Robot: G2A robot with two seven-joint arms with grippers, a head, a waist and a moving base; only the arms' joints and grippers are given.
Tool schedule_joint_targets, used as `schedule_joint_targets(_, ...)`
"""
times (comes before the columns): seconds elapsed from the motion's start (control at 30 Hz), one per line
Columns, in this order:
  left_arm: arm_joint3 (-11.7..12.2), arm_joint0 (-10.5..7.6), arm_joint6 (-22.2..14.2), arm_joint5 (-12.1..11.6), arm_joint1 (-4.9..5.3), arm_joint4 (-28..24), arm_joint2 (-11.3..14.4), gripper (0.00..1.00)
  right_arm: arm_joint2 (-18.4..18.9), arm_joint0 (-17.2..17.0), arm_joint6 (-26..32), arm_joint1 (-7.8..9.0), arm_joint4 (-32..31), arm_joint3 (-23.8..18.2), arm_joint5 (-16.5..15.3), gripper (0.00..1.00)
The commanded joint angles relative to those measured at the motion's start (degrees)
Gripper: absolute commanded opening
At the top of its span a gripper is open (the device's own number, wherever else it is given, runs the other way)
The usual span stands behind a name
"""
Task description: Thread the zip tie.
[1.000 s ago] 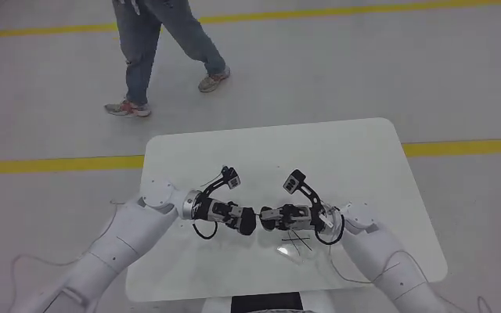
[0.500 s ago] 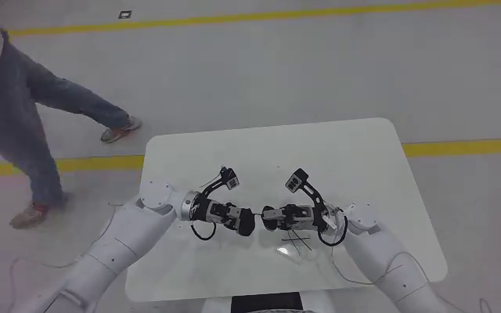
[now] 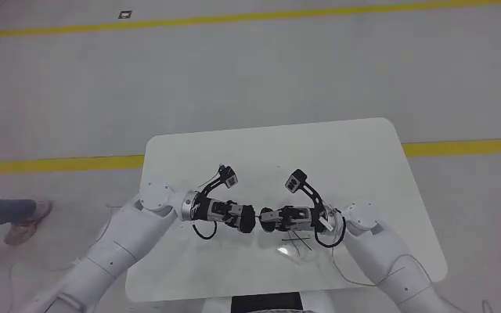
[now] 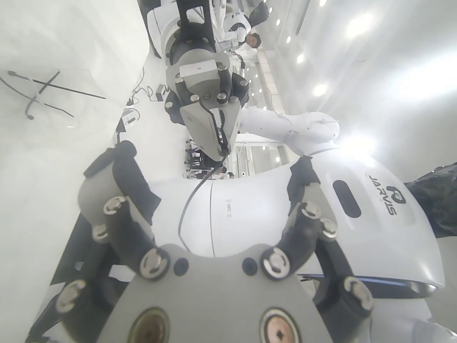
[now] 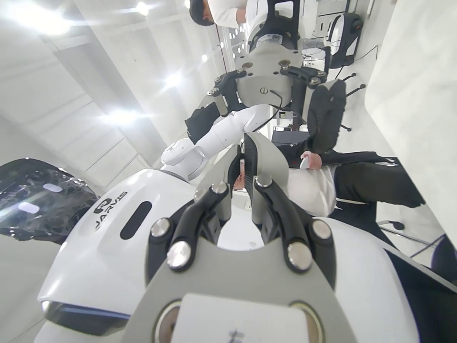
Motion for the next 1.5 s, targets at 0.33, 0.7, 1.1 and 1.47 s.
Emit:
schedule_joint_targets(0.33,-0.91,0.73,1.49,1.29,0.34,2.04,-0.80,0.55,1.10,-1.12,-2.27,1.02,-4.81,-1.77,1.17,0.00)
schedule_joint_targets(0.7,-1.43,0.80,2.18,2.36,0.34,3.11,-0.84,0.46,1.13,-1.18,-1.85,1.37,-5.32,-1.94,1.02,0.00)
schedule_joint_targets(1.1,-1.14,0.44,2.56,2.96,0.20,3.45,-0.80,0.37,0.94,-1.70,-5.23,1.63,-7.48,-3.37,1.44,0.00)
schedule_joint_targets(1.47,-0.83,0.53,2.59,2.87,0.19,3.54,-1.03,0.28,1.01,-2.06,-5.92,2.10,-8.21,-4.09,0.80,0.00)
